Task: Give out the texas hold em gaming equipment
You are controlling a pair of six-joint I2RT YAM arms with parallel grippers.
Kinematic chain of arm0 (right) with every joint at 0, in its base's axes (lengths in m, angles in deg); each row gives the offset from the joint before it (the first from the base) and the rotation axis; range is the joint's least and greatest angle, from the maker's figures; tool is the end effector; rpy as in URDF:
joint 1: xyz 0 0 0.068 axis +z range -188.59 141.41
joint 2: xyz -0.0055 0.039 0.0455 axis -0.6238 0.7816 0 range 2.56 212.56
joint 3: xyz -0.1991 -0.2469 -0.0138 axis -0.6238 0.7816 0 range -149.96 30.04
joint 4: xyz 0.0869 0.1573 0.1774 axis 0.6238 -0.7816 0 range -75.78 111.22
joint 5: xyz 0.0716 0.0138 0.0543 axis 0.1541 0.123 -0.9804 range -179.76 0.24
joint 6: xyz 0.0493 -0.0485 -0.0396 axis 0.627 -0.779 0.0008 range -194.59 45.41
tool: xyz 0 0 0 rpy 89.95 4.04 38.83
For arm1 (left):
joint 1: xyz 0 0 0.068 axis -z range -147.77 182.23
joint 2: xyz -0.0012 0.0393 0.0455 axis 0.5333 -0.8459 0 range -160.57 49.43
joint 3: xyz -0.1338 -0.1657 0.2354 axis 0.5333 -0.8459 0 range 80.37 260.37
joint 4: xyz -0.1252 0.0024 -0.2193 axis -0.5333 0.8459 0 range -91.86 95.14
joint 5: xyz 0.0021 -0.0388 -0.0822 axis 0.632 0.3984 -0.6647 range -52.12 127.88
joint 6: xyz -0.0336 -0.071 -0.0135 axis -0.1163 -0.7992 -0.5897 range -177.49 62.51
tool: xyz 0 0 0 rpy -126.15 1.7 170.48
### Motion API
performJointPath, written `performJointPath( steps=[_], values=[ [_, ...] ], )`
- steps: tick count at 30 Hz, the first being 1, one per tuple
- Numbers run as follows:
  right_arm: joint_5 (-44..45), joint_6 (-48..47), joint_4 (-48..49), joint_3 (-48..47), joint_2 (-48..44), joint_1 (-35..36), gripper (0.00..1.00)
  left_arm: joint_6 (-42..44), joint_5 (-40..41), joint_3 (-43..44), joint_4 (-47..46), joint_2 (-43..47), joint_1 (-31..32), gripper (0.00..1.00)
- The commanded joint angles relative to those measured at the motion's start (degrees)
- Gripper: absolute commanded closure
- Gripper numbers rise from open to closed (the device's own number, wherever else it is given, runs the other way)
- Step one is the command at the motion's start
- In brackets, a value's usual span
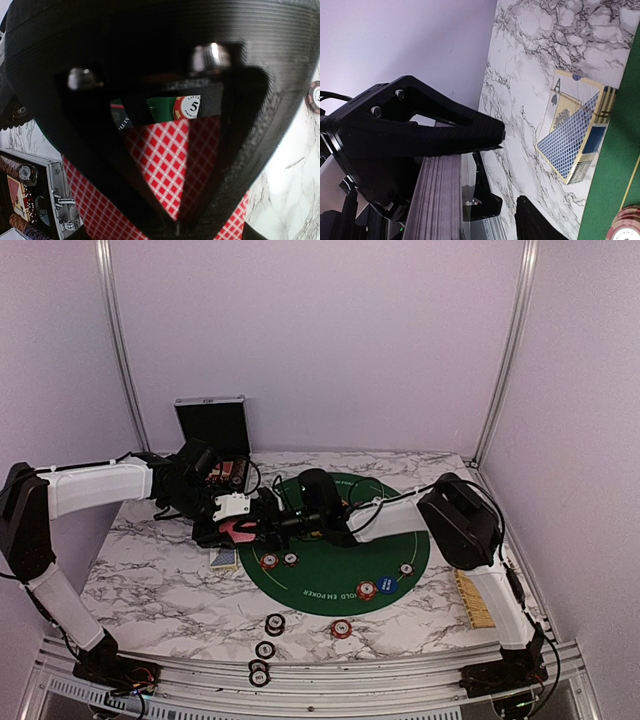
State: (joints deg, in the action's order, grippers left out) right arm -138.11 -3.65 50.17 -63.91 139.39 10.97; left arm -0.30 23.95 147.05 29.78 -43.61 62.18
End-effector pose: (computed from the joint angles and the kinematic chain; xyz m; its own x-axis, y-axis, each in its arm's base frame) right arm 0.3343 0.4714 0.1805 -0.9737 -0.1742 -0.1468 -0.1711 0.1337 0.9761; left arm 0.2936 -0.1883 0.2529 0.1021 0.8827 -0.4588 0.9400 0.0653 0.3347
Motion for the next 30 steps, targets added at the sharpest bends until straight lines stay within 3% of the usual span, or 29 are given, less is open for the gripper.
performJointPath(
  steps=[1, 17, 30],
  values=[
    [1.1, -1.3, -2.0, -3.2, 0.6, 0.3, 0.48, -0.1, -0.4, 1.7, 1.4, 0.2, 0.0, 0.51],
    [3.2, -10.3, -14.0, -4.3, -1.2, -0.2, 0.58, -0.4, 1.2, 1.2, 3.6, 0.7, -0.1, 0.57],
    [4.0, -12.2, -14.0, 1.6, -6.0, -1.7, 0.71, -0.7, 1.9, 0.6, 3.8, 0.8, -0.2, 0.63]
  ],
)
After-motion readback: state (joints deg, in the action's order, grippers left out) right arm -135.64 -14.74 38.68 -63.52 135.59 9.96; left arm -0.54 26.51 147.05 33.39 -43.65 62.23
